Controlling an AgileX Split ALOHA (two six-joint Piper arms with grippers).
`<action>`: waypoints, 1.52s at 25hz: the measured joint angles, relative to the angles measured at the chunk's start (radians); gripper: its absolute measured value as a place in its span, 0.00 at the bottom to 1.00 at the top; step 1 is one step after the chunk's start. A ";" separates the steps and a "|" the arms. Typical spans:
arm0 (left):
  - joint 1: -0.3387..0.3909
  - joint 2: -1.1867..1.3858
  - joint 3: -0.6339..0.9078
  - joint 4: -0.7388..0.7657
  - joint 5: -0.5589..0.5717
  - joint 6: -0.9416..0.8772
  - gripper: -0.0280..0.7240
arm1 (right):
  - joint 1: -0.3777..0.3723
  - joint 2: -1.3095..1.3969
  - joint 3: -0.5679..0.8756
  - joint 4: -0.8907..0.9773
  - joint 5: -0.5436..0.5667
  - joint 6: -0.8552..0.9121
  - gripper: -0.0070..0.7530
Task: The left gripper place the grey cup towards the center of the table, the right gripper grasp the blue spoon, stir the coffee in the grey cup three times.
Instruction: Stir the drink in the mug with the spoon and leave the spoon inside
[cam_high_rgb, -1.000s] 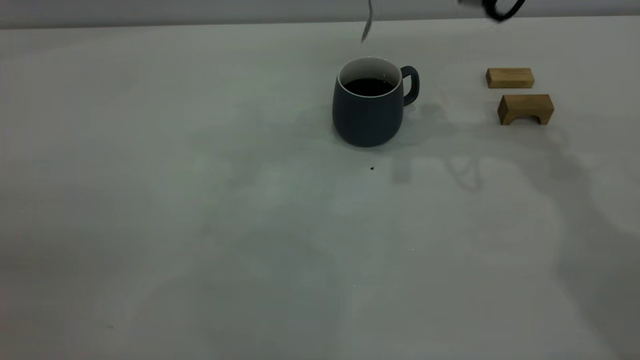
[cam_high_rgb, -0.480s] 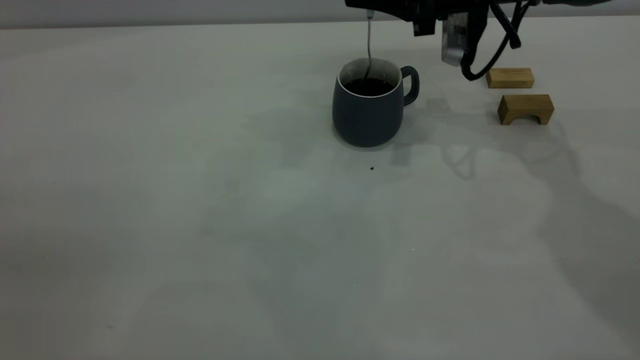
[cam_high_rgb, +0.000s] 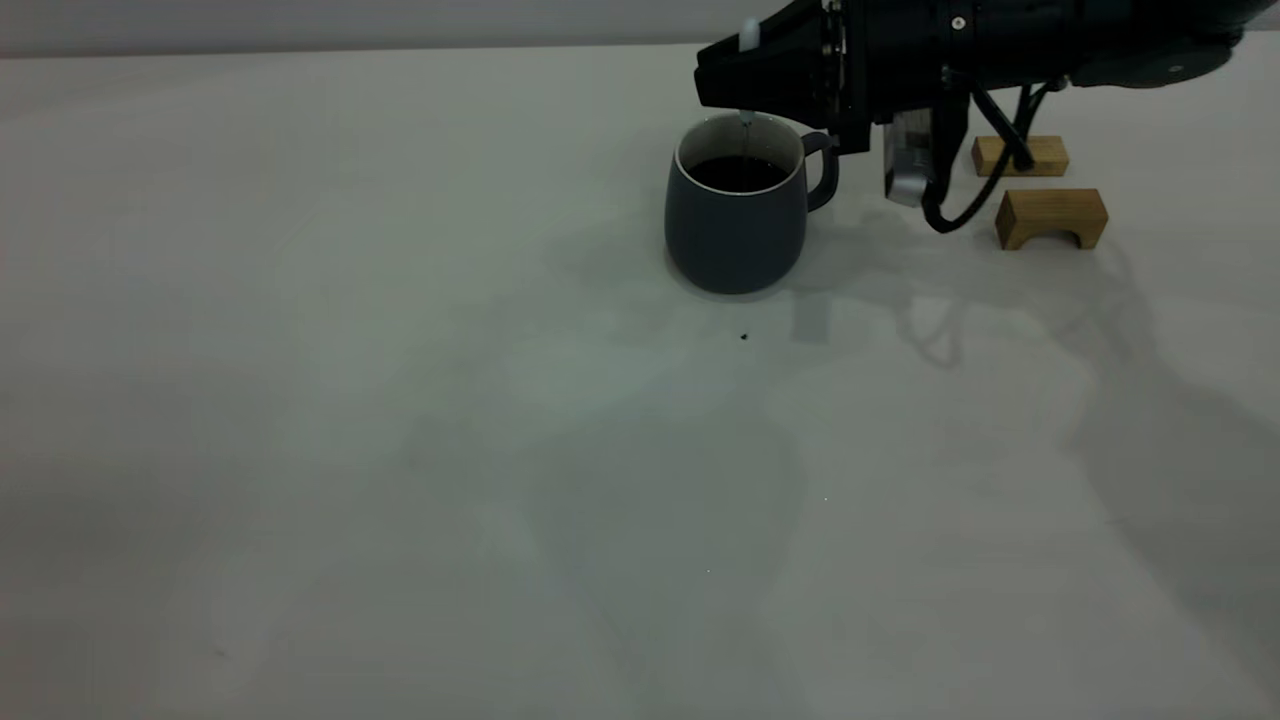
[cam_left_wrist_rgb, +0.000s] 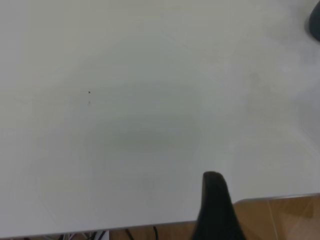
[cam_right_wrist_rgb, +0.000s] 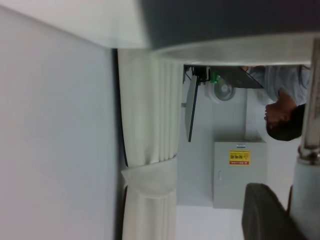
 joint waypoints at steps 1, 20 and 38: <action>0.000 0.000 0.000 0.000 0.000 0.000 0.82 | 0.001 0.012 -0.029 0.003 0.000 -0.007 0.16; 0.000 0.000 0.000 0.000 0.000 0.000 0.82 | -0.071 0.041 -0.100 -0.190 0.012 0.037 0.16; 0.000 0.000 0.000 0.000 0.000 0.000 0.82 | -0.058 0.041 -0.117 -0.065 0.001 -0.042 0.16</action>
